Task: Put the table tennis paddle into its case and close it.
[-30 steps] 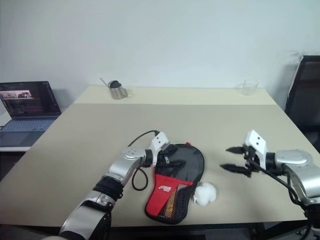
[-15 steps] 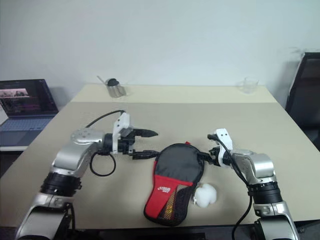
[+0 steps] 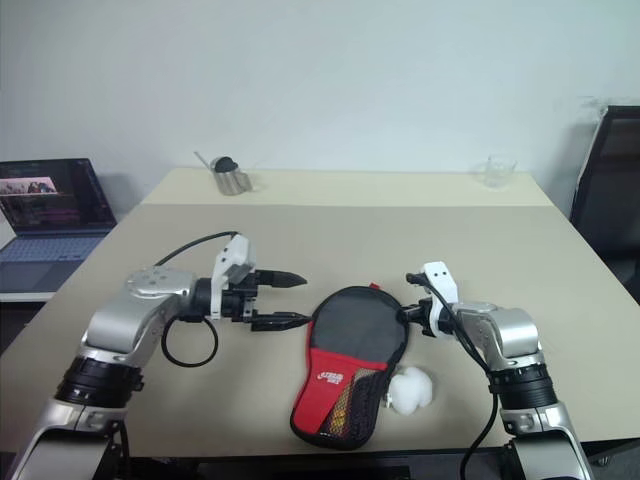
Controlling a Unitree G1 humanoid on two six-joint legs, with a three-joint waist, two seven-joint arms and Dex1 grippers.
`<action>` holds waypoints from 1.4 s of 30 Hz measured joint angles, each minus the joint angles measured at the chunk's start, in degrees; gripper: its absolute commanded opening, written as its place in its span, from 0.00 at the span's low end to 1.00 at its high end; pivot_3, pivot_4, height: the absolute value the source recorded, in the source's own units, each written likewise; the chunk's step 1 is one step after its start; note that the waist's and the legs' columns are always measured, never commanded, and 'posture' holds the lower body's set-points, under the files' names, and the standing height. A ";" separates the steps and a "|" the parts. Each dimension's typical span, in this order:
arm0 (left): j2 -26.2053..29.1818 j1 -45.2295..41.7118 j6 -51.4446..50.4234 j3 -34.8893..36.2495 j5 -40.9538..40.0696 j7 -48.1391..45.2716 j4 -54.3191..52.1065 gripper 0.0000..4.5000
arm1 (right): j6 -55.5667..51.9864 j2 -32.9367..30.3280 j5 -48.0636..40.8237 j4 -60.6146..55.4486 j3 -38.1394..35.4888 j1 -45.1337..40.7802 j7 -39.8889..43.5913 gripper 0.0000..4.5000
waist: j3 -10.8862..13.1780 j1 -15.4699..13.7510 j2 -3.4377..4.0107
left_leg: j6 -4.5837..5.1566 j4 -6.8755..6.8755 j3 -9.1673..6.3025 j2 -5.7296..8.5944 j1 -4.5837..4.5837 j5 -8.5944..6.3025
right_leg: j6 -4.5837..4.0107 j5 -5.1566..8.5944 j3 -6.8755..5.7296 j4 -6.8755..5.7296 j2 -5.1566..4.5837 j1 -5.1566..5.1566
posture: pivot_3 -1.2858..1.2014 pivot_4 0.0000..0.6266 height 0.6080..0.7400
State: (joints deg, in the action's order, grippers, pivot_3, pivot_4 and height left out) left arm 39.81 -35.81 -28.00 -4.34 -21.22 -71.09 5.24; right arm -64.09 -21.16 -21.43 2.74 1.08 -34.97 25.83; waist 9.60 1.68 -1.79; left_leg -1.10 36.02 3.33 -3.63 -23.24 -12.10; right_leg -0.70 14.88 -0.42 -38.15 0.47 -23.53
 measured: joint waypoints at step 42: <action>-8.30 -5.81 4.35 -4.73 3.38 3.52 5.75 1.00 | 32.19 -1.41 19.57 28.32 10.43 -18.01 15.99 0.69 | 0.16 0.11 -0.16 | 0.00 0.08 0.51 0.00 -0.19 0.01 | -0.10 0.03 0.80 -0.76 0.24 -0.83 | 0.52 0.24 1.00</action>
State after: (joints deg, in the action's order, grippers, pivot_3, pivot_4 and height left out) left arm 31.51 -41.62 -23.65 -9.08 -17.84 -67.57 10.99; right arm -31.90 -22.57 -1.86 31.06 11.52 -52.97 41.82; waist 9.77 1.78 -1.95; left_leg -1.09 36.10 3.84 -3.63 -23.43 -12.09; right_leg -0.80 14.91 0.38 -38.91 0.72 -24.36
